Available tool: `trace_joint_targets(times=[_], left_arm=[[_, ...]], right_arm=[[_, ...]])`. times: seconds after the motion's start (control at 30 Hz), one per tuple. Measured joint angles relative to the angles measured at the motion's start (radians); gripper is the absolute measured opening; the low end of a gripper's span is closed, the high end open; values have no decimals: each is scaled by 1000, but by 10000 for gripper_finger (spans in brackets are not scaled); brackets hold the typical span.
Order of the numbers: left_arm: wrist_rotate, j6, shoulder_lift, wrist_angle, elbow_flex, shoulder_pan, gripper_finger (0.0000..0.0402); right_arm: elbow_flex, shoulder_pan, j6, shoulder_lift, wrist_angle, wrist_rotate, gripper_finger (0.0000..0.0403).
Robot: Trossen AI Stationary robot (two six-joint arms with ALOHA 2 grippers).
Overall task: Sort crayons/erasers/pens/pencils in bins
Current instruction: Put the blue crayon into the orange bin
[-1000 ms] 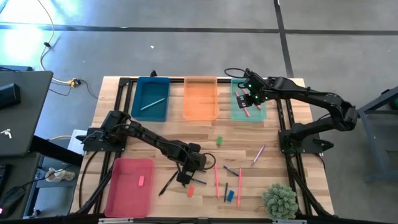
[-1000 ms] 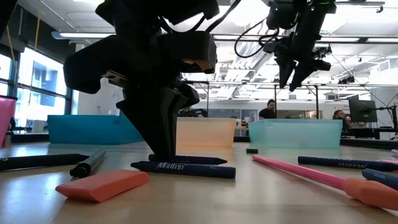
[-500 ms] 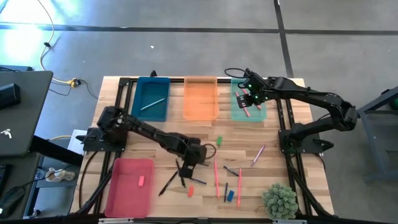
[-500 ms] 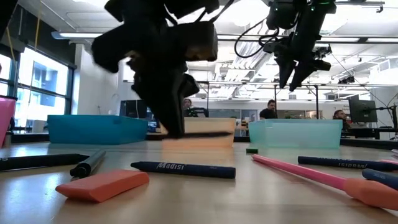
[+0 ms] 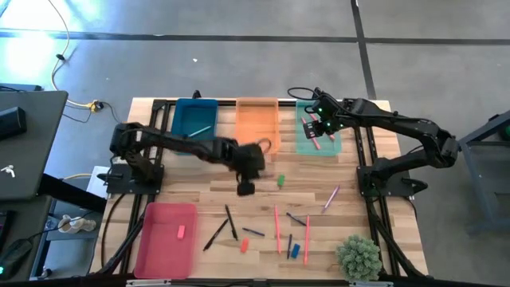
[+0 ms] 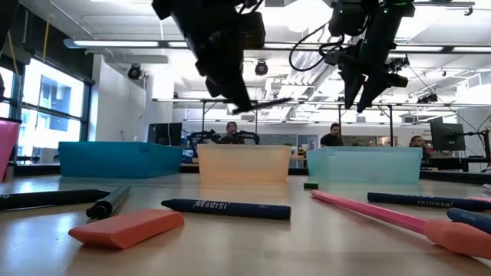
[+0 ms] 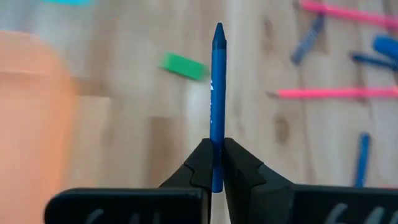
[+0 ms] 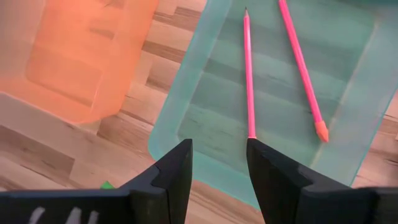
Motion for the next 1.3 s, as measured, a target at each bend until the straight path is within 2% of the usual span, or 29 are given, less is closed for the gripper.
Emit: trace_joint_targets(times=[0.33,0.6,1.0,1.3], left_arm=[[-4,-43,-56,87,1,264,5],[-10,-149,3,82,1,421,5],[2,-226,120,84,0,482,8],[2,-256,120,85,1,483,44]], right_arm=[[0,0,-19,0,21,0,144],[0,0,-78,0,84,0,144],[0,0,-261,0,228,1,144],[0,-2,-367,0,310,2,144]])
